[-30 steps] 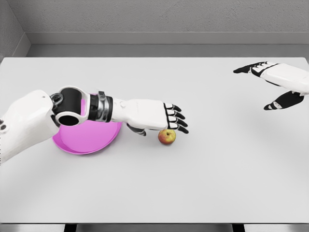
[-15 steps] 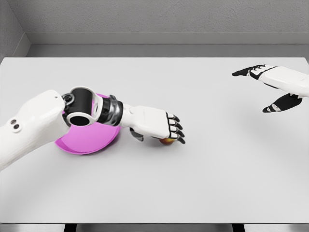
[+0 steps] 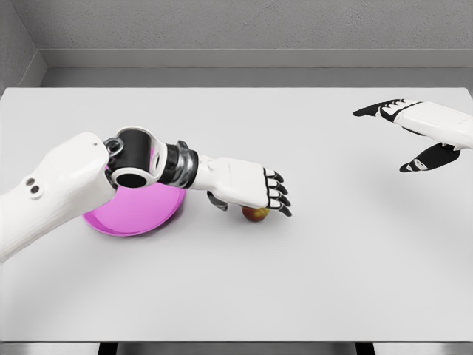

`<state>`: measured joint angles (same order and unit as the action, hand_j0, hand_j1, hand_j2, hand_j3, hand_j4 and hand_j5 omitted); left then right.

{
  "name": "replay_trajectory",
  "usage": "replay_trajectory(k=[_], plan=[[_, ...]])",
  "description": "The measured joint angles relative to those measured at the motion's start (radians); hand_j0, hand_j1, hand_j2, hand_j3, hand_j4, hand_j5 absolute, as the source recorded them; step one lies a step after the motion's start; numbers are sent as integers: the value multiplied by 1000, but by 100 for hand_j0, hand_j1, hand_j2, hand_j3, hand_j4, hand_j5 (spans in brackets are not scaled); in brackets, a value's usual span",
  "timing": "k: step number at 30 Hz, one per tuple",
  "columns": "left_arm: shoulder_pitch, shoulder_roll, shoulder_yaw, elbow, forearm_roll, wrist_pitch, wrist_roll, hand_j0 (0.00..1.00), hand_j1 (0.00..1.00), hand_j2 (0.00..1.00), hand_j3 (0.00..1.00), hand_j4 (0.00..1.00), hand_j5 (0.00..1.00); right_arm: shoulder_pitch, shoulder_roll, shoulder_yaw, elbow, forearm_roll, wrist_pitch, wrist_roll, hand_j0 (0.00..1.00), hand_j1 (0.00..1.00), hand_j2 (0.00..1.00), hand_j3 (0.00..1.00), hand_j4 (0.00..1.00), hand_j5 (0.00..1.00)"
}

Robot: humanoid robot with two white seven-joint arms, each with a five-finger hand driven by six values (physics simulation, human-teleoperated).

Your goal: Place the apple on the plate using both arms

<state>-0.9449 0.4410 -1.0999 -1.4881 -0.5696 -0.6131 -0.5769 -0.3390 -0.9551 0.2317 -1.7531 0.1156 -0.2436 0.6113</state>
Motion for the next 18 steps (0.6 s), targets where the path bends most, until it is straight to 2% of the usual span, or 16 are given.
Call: replay_trajectory(k=[7,14,15,16,18], plan=[[2,-7,-10,1,-19,0,-18,100,100,100,100,100,100,0,0,0,0,0,0,0,100,100,100,100,100,100],[0,-28,-15,35,-46,0,-20,100,100,100,100,100,100,2,-1,4,0,0,0,0,100,100,100,100,100,100],[0,-30,-16,40,-48,0,-20,97,97,97,97,97,97,3,-2,5,0,0,0,0,100,100,100,100,100,100],[0,-31,-16,45,-49,0,-20,89,89,89,89,89,89,3,-2,6,0,0,0,0,100,100,100,100,100,100],[2,-32,-16,49,-51,0,-20,65,65,65,65,65,65,3,-2,7,0,0,0,0,100,100,100,100,100,100]])
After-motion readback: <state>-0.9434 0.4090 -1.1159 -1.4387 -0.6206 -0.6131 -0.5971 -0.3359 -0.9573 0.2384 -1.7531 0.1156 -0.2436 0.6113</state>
